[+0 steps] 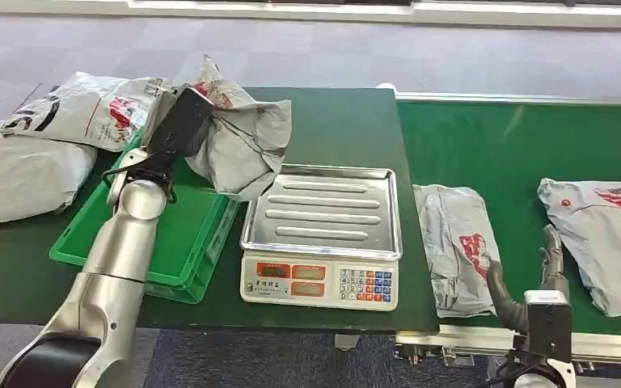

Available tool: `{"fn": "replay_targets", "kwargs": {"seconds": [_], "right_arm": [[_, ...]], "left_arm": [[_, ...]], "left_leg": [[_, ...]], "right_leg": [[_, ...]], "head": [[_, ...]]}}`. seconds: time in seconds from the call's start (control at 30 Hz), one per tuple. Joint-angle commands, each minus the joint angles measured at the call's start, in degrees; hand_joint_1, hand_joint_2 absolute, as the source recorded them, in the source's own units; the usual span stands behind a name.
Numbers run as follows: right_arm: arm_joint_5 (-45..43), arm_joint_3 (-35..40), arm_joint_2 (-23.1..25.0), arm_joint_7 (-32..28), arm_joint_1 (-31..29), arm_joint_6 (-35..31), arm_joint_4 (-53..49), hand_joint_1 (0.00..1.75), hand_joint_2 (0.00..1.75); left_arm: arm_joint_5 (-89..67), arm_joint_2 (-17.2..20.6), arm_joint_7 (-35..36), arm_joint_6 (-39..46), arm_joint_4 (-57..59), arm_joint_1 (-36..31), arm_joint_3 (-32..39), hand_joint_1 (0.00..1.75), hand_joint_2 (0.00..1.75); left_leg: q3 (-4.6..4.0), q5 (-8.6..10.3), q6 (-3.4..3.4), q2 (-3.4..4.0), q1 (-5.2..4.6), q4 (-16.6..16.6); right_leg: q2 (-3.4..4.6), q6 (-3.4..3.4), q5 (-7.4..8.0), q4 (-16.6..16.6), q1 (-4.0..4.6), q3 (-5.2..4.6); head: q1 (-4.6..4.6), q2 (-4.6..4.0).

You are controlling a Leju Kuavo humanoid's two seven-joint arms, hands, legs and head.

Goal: Moved the parcel from conveyor to table for the left to box.

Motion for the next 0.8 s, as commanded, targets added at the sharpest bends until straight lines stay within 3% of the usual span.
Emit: {"fn": "replay_targets", "kwargs": {"seconds": [0.03, 0.13, 0.33, 0.37, 0.8], "right_arm": [[0.04, -2.48, -0.34, 0.26, 0.77, -0.04, -0.47, 0.00, 1.75], [-0.03, -3.11, -0.68, 0.13, 1.60, 0.09, -1.08, 0.00, 1.75], [0.06, -3.88, -0.06, 0.39, 1.25, 0.82, -1.99, 0.00, 1.75], [0.69, -3.67, 0.18, 0.71, 0.93, 1.59, -1.84, 0.00, 1.75], [1.36, -3.63, 0.69, 0.94, 0.05, 1.88, -0.98, 0.00, 1.75]], "left_arm": [[-0.55, 3.68, 0.64, 2.66, -1.65, -0.25, 3.97, 1.75, 1.75], [0.27, 6.31, 0.30, 3.08, -2.99, 1.36, 7.00, 1.75, 1.75], [-2.72, 8.00, 2.94, 3.57, -2.22, 2.77, 9.52, 1.75, 1.75], [-11.56, 8.90, 11.53, 6.35, 0.36, 2.88, 9.03, 0.00, 1.75], [-11.89, 8.01, 9.94, 5.66, 2.33, 3.62, 10.41, 0.00, 1.75]], "left_leg": [[0.09, -0.03, 0.00, 0.09, -0.01, -0.04], [0.22, -0.05, -0.03, 0.23, 0.00, -0.13], [0.07, -0.04, -0.05, 0.22, -0.01, -0.04], [0.14, -0.03, -0.06, 0.22, 0.01, -0.09], [0.14, -0.01, -0.05, 0.12, 0.10, -0.10]], "right_leg": [[0.13, -0.04, 0.01, -0.05, -0.01, 0.05], [0.28, -0.09, 0.02, -0.12, 0.01, 0.12], [0.28, -0.05, 0.01, -0.02, 0.10, -0.10], [0.31, -0.07, 0.01, -0.07, 0.14, -0.02], [0.17, -0.14, 0.02, -0.10, 0.11, 0.08]], "head": [[0.00, 0.00], [0.02, 0.00], [-0.02, -0.02], [0.00, 0.00], [0.00, 0.00]]}}
